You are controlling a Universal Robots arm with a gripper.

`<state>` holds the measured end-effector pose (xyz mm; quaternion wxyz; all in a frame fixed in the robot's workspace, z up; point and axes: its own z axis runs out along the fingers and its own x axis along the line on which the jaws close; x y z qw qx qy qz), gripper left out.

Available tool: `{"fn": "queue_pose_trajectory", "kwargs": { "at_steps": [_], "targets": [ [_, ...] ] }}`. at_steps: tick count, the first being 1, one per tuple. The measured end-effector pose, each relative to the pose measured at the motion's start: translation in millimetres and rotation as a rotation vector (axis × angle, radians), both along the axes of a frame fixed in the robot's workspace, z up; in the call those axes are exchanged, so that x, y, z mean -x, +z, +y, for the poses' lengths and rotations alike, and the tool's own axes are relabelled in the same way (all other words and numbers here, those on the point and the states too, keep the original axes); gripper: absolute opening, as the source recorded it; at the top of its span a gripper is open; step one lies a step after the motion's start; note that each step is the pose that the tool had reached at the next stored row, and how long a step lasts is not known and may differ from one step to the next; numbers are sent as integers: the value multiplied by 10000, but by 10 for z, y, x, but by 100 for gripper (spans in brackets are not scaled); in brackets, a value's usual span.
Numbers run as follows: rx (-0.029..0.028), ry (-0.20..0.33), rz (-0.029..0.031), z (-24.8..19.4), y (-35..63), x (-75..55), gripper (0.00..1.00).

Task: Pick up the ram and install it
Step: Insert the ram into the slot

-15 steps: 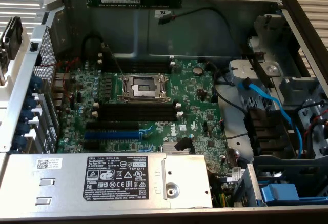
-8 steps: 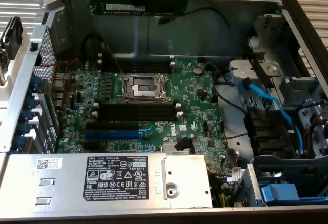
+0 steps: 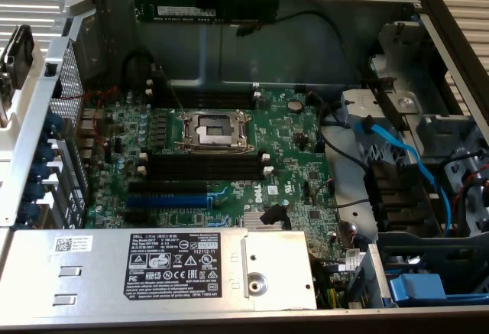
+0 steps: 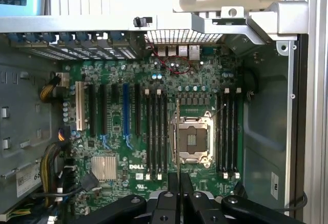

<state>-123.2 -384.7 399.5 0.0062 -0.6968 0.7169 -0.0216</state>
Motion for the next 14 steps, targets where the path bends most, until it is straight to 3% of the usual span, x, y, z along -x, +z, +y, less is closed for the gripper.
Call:
{"fn": "queue_pose_trajectory", "kwargs": {
  "at_steps": [6,7,10,11,12,14],
  "targets": [
    [1,-1,2,0,-2,5,13],
    [3,-2,37,1,-4,5,13],
    [25,-24,448,1,-11,5,13],
    [31,-27,534,1,-16,5,13],
    [36,-28,573,1,-24,4,13],
    [67,-30,579,4,-38,4,13]
  ]
}}
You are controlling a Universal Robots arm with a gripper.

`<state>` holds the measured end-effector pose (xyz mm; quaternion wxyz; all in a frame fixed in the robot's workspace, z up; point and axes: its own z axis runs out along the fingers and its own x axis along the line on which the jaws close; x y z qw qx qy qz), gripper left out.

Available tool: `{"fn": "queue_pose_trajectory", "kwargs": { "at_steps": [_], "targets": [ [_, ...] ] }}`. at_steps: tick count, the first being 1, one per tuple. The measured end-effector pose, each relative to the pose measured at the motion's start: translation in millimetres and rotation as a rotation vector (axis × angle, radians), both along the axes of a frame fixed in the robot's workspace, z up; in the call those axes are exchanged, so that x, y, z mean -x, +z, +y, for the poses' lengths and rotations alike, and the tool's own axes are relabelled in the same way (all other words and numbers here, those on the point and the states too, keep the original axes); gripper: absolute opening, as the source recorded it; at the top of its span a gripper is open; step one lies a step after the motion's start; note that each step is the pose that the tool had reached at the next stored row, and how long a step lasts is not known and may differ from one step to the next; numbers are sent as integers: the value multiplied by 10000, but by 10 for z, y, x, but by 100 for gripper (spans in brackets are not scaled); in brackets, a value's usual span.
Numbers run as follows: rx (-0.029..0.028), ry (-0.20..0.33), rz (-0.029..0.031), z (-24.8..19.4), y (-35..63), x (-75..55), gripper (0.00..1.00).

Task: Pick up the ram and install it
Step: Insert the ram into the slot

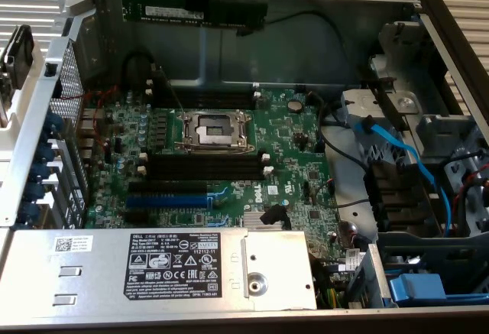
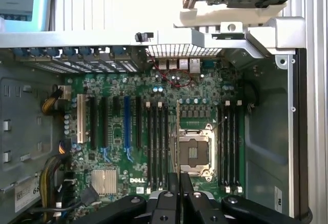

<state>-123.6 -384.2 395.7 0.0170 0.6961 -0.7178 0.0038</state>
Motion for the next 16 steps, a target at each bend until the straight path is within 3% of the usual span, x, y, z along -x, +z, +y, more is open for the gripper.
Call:
{"fn": "queue_pose_trajectory", "kwargs": {
  "at_steps": [5,8,9,11,13,16],
  "targets": [
    [221,1,-1,72,-41,-3,13],
    [461,1,0,148,-57,-2,13],
    [472,1,-1,149,-63,-3,13],
    [473,1,-1,149,-68,-3,13],
    [411,1,-3,141,-71,-2,13],
    [169,0,-8,76,-82,-2,13]
  ]
}}
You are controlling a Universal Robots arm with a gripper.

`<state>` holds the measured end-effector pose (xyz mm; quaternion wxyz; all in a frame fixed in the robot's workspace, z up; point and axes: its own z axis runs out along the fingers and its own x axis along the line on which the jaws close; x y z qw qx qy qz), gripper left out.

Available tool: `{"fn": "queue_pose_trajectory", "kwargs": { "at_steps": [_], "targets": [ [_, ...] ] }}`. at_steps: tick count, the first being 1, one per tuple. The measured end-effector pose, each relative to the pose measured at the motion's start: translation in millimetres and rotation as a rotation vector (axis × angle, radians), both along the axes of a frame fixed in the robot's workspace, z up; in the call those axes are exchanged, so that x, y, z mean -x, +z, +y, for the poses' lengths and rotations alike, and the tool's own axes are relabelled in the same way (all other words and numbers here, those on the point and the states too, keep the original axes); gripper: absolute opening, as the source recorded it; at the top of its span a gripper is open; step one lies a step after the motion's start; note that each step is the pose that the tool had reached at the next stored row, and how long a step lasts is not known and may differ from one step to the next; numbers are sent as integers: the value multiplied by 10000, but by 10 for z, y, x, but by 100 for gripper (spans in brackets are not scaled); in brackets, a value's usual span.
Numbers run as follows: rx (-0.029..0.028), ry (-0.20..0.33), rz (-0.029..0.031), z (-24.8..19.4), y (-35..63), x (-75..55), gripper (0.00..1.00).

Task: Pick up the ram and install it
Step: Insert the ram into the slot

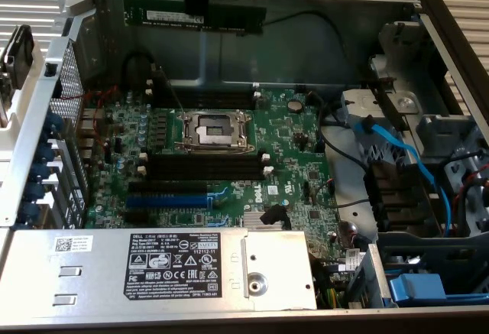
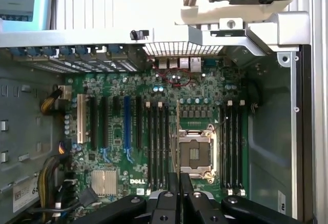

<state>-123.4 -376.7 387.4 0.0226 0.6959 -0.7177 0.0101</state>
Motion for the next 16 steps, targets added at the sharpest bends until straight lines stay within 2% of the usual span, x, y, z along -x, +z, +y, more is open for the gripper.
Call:
{"fn": "queue_pose_trajectory", "kwargs": {
  "at_steps": [2,3,8,10,16],
  "targets": [
    [-165,0,-3,-44,-9,0,13],
    [-229,0,-2,-72,-12,0,13],
    [-482,-3,-3,-219,-39,0,13],
    [-526,-17,-5,-239,-72,-8,13],
    [-540,-54,-5,-246,-180,-65,13]
  ]
}}
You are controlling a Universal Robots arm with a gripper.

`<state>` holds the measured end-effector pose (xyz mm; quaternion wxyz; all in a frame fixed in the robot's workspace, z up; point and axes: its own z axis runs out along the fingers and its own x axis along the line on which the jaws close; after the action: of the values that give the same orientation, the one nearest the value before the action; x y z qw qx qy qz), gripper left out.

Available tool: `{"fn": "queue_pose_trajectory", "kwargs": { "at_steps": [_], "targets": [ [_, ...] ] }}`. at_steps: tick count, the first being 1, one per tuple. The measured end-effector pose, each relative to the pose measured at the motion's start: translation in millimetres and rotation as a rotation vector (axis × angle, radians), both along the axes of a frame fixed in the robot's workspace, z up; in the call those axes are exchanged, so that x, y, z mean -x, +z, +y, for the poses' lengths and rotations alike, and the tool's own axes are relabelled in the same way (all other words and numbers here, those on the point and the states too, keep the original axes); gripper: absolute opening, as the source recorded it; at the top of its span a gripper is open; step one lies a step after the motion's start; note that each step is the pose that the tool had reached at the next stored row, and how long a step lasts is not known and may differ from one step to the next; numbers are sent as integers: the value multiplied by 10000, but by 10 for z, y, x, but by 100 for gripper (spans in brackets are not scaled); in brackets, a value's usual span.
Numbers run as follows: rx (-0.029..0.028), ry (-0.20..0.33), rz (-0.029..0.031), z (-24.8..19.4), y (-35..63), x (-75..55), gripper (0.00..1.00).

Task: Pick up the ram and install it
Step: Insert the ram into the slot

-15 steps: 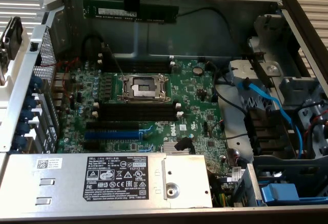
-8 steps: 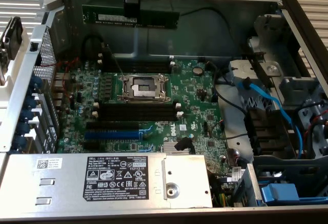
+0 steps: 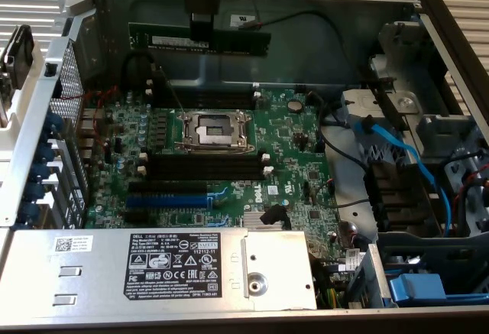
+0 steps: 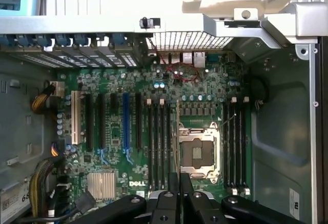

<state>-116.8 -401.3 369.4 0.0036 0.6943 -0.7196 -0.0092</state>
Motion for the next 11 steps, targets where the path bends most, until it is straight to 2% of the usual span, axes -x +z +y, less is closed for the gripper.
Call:
{"fn": "queue_pose_trajectory", "kwargs": {
  "at_steps": [5,11],
  "targets": [
    [-39,-4,-1,-15,-61,-53,13],
    [-44,-4,-1,-17,-67,-54,13]
  ]
}}
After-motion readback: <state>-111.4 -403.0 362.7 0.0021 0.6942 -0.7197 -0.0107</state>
